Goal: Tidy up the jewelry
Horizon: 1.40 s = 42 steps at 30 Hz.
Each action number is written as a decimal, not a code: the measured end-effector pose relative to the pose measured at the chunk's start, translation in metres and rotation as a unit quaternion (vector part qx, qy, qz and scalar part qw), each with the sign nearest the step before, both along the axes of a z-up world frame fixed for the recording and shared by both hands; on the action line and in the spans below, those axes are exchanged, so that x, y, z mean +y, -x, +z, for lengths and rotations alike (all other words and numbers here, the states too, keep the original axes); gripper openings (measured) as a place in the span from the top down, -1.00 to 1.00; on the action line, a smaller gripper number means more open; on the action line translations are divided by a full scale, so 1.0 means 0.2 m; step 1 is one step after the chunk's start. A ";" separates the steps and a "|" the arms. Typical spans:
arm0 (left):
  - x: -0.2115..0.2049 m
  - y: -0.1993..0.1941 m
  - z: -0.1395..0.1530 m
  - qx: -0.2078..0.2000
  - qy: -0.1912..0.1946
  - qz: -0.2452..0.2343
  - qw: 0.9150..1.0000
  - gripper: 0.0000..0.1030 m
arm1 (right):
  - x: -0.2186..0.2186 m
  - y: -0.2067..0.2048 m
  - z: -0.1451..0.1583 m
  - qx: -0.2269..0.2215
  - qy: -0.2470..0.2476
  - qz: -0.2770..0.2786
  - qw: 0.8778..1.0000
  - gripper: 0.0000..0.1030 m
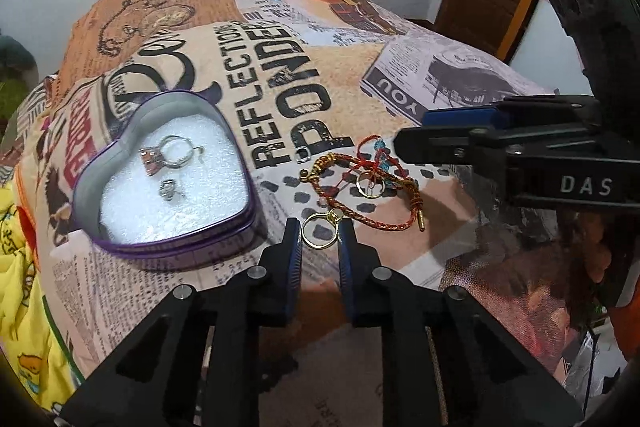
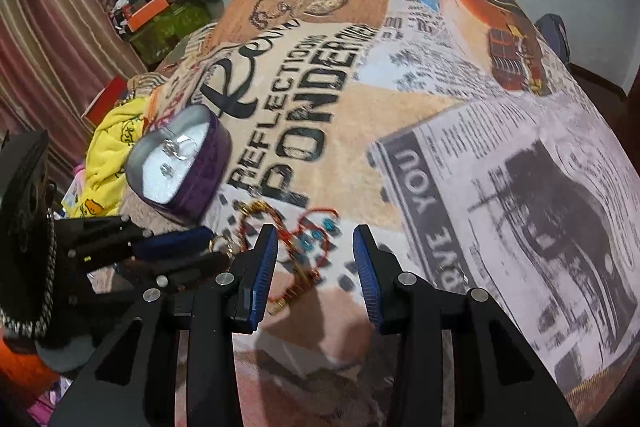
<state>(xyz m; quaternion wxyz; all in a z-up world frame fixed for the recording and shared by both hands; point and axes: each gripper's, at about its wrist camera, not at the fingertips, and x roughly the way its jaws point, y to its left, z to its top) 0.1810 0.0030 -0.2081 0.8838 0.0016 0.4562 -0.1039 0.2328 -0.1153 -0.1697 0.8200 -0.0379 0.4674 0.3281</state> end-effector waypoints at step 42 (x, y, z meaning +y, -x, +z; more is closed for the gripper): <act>0.46 0.22 0.40 -0.117 0.033 0.109 0.987 0.66 | 0.22 0.03 0.32 -0.100 -0.024 0.037 0.994 0.81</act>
